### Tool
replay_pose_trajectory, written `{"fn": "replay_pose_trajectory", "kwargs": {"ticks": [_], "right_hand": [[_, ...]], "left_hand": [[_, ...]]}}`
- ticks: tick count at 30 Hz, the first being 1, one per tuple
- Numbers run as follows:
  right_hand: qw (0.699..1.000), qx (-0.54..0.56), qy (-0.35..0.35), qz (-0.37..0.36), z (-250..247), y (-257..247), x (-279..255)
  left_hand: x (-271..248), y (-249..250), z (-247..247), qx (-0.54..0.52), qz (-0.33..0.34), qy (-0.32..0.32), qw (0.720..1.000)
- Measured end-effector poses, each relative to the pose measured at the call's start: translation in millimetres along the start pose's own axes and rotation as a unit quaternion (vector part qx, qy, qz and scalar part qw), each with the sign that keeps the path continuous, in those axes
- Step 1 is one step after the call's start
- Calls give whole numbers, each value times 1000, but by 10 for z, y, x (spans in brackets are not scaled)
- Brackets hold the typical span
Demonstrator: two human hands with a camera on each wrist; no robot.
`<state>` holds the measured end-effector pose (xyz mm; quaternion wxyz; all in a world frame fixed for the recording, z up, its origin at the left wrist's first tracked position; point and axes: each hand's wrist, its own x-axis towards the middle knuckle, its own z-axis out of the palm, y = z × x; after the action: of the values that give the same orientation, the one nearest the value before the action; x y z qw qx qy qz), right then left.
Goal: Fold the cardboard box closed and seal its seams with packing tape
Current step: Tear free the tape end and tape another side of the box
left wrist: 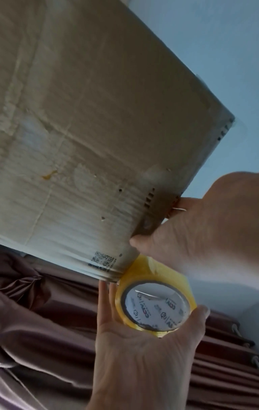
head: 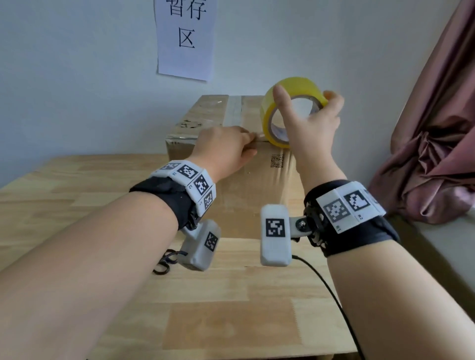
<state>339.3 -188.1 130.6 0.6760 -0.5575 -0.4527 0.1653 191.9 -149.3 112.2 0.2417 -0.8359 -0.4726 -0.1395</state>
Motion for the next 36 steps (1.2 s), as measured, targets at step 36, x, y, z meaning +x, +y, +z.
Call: {"fn": "replay_pose_trajectory", "kwargs": {"ticks": [36], "right_hand": [[980, -193, -47, 30, -151, -205, 240]], "left_hand": [[41, 168, -139, -48, 19, -102, 993]]}}
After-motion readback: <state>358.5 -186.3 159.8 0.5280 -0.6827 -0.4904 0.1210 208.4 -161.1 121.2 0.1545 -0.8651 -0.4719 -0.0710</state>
